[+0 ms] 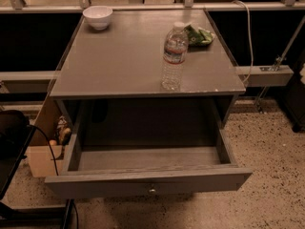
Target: Close top drawer
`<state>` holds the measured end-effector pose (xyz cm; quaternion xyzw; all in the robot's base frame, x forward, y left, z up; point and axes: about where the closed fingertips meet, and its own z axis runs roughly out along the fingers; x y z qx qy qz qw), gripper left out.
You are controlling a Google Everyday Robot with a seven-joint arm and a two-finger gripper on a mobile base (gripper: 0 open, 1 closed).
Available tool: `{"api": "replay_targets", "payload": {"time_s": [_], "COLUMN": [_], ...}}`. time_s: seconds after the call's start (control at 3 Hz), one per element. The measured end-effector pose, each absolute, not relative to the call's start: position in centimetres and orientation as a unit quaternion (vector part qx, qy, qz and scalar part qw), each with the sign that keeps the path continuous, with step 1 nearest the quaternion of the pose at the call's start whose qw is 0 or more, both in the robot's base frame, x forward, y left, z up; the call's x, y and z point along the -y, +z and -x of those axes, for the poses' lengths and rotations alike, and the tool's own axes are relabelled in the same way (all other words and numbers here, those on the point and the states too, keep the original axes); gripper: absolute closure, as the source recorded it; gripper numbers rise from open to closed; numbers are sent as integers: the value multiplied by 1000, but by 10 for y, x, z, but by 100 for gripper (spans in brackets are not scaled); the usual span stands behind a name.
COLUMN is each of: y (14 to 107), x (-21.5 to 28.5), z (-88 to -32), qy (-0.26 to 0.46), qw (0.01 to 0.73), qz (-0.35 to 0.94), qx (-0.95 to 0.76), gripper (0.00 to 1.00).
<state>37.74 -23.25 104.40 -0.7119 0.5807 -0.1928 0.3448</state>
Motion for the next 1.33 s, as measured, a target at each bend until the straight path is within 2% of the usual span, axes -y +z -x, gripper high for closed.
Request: {"api": "replay_targets", "payload": {"time_s": [0.67,1.0,1.33], "y": [994,939,914], "x": [218,238,230], "z": [-355,-351,-344], "qy": [-169,-153,-137], "qw": [422,453,457], "qz": [620,563,565], "qx": [-639,-674,-673], "gripper": [100,100,100]}}
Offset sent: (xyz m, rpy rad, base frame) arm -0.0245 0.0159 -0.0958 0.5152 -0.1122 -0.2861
